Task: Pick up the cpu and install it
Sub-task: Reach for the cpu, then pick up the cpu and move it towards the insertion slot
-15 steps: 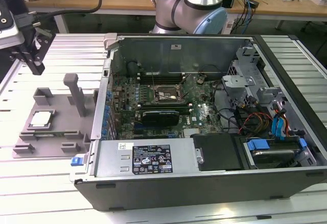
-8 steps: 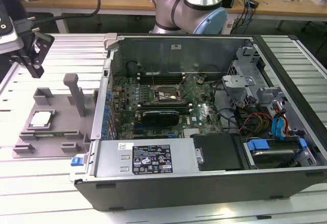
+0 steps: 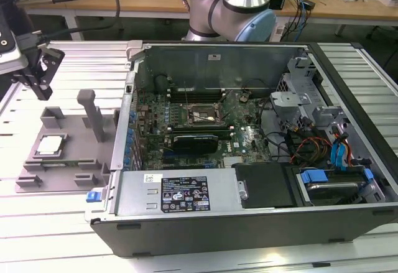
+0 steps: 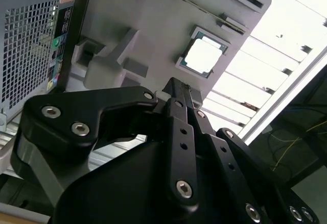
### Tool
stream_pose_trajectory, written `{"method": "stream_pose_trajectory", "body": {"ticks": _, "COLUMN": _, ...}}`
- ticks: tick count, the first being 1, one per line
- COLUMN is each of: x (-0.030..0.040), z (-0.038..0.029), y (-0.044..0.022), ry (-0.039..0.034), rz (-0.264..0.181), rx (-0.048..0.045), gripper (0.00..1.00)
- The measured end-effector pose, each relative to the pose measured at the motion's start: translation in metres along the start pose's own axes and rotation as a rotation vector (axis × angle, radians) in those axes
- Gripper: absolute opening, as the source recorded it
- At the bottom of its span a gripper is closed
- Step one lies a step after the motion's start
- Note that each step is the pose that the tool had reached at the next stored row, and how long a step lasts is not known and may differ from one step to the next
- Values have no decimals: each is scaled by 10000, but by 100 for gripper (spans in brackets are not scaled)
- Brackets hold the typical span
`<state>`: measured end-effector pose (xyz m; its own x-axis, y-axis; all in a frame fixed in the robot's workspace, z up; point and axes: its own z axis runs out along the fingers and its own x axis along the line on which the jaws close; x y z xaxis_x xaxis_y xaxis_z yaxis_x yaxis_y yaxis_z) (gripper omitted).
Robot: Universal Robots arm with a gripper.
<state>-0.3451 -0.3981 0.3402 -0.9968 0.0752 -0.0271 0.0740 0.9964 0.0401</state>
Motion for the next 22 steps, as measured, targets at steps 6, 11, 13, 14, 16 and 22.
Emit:
{"method": "stream_pose_trajectory", "body": {"ticks": 6, "x": 64, "z": 111, "y": -5, "ry": -1, "rz": 0, "rx": 2, "gripper": 11}}
{"method": "stream_pose_trajectory", "body": {"ticks": 11, "x": 104, "z": 205, "y": -12, "ry": 0, "rz": -1, "rx": 3, "gripper": 11}}
{"method": "stream_pose_trajectory", "body": {"ticks": 13, "x": 116, "z": 233, "y": -14, "ry": 0, "rz": -1, "rx": 3, "gripper": 11}}
{"method": "stream_pose_trajectory", "body": {"ticks": 14, "x": 118, "z": 238, "y": -15, "ry": 1, "rz": -1, "rx": 4, "gripper": 11}}
{"method": "stream_pose_trajectory", "body": {"ticks": 16, "x": 119, "z": 239, "y": -14, "ry": 0, "rz": 0, "rx": 3, "gripper": 11}}
{"method": "stream_pose_trajectory", "body": {"ticks": 22, "x": 121, "z": 241, "y": -15, "ry": 1, "rz": 0, "rx": 3, "gripper": 11}}
